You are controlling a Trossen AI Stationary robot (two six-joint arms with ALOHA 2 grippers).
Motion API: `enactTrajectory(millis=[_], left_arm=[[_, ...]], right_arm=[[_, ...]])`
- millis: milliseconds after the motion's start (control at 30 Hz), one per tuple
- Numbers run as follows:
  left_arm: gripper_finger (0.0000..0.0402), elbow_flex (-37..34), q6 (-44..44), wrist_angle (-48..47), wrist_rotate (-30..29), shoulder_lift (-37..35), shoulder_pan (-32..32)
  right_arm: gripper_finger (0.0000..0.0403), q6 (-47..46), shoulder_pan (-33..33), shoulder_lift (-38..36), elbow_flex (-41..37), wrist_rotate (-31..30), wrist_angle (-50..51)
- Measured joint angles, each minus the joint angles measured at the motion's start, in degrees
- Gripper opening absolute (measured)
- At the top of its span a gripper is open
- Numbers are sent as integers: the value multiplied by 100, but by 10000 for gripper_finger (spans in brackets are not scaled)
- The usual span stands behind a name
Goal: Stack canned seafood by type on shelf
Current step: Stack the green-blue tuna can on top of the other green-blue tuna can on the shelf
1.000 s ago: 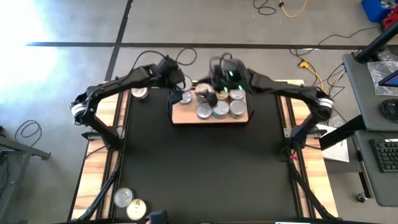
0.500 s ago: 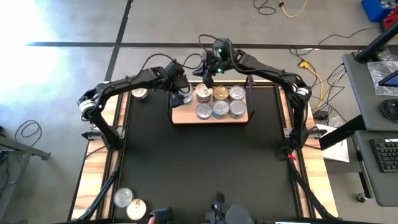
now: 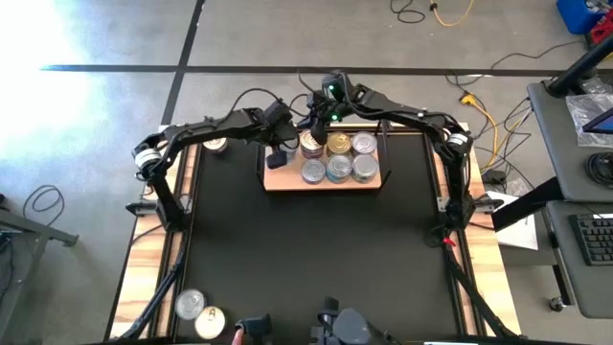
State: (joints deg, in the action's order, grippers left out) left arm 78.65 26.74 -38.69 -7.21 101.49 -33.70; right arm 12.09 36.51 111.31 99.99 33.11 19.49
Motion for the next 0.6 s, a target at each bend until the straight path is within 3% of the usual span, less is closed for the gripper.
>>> enactTrajectory(millis=[600], left_arm=[[391, 9, 37, -537, 156, 44, -1]], right_arm=[[17, 460, -208, 433, -12, -68, -234]])
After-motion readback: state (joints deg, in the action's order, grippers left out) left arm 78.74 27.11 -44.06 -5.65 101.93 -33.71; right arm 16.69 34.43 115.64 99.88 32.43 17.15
